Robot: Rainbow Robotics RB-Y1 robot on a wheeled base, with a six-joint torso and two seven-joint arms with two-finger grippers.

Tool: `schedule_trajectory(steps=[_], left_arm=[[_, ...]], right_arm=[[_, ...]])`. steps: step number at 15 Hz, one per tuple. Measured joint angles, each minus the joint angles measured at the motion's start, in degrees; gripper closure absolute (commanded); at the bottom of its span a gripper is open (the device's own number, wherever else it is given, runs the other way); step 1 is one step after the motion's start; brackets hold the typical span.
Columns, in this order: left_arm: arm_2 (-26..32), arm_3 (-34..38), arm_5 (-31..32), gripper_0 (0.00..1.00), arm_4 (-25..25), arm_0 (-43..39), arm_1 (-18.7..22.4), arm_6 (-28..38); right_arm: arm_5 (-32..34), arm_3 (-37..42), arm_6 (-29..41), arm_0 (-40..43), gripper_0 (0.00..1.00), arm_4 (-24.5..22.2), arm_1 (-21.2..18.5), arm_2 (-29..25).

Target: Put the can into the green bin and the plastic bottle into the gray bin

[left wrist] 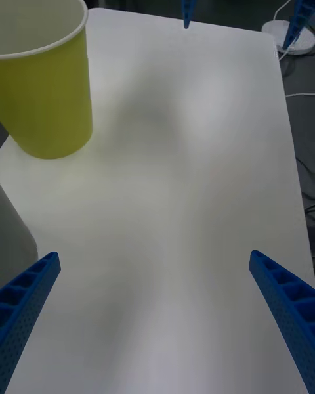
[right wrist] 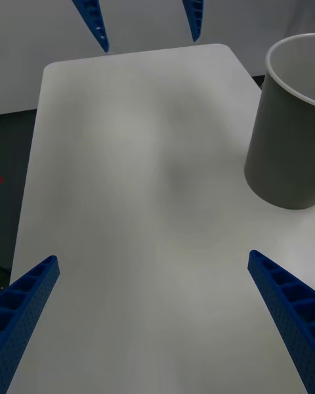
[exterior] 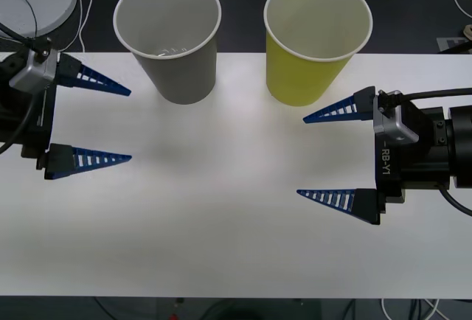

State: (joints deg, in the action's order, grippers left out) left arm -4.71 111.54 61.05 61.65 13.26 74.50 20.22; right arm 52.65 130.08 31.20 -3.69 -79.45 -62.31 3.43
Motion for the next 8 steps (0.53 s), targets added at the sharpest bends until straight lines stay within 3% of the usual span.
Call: schedule_trajectory(steps=[4,8], left_arm=[[9.9,2.8,5.2,0.0,1.3,-7.9,-1.3,-0.2],[15.8,6.7,5.6,0.0,1.4,-15.0,-1.4,-0.7]], right_arm=[[0.0,0.0,0.0,0.0,0.0,0.0,0.0,0.0],[0.0,0.0,0.0,0.0,0.0,0.0,0.0,0.0]])
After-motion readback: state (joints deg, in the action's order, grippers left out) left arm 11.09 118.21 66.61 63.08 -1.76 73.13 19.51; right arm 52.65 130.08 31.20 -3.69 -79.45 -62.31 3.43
